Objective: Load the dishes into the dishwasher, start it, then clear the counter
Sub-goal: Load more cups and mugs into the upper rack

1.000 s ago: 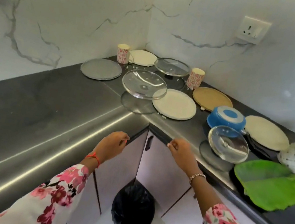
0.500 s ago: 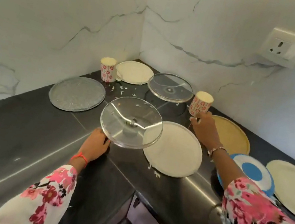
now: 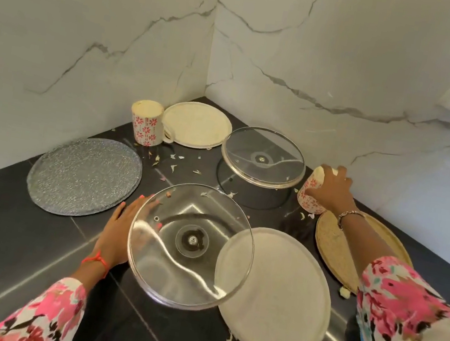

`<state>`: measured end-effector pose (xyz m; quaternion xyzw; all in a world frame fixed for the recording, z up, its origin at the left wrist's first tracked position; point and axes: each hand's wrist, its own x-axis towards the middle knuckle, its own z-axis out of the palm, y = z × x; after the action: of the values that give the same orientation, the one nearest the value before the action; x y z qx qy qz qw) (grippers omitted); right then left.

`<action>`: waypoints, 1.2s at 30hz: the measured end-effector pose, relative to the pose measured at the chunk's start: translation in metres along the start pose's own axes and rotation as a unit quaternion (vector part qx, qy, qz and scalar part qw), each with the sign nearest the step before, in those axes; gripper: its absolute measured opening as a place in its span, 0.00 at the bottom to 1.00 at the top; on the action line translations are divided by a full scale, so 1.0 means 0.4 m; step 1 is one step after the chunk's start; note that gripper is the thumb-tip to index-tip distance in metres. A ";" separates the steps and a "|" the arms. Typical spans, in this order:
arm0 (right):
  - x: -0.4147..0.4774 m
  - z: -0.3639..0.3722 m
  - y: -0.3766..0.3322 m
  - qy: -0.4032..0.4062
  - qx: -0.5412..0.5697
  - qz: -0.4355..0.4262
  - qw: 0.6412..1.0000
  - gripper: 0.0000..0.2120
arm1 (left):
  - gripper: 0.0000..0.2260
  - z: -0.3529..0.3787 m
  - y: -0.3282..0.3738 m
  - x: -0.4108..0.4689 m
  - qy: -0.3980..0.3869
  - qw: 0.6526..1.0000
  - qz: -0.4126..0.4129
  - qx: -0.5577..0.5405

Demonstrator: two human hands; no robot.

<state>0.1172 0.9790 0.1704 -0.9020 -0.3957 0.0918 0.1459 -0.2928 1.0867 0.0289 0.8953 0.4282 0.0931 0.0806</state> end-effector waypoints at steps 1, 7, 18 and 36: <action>0.014 0.000 -0.002 -0.010 0.002 0.004 1.000 0.36 | 0.31 0.002 0.001 0.003 0.006 1.000 -0.008 -0.011; 0.066 -0.002 0.004 -0.048 -0.047 0.023 0.997 0.39 | 0.32 -0.029 0.046 -0.003 0.045 0.996 -0.022 -0.079; 0.002 -0.030 -0.020 -0.003 -0.020 -0.007 1.000 0.37 | 0.33 0.012 -0.013 -0.002 -0.034 0.999 -0.008 0.011; -0.577 -0.047 -0.036 -0.023 0.020 -0.018 0.999 0.39 | 0.22 -0.065 0.146 -0.317 0.027 0.991 -0.080 -0.100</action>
<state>-0.0423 0.8138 0.2044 -0.8894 -0.4128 0.1177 0.1569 -0.3330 0.9530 0.0547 0.8429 0.4888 0.1525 0.1655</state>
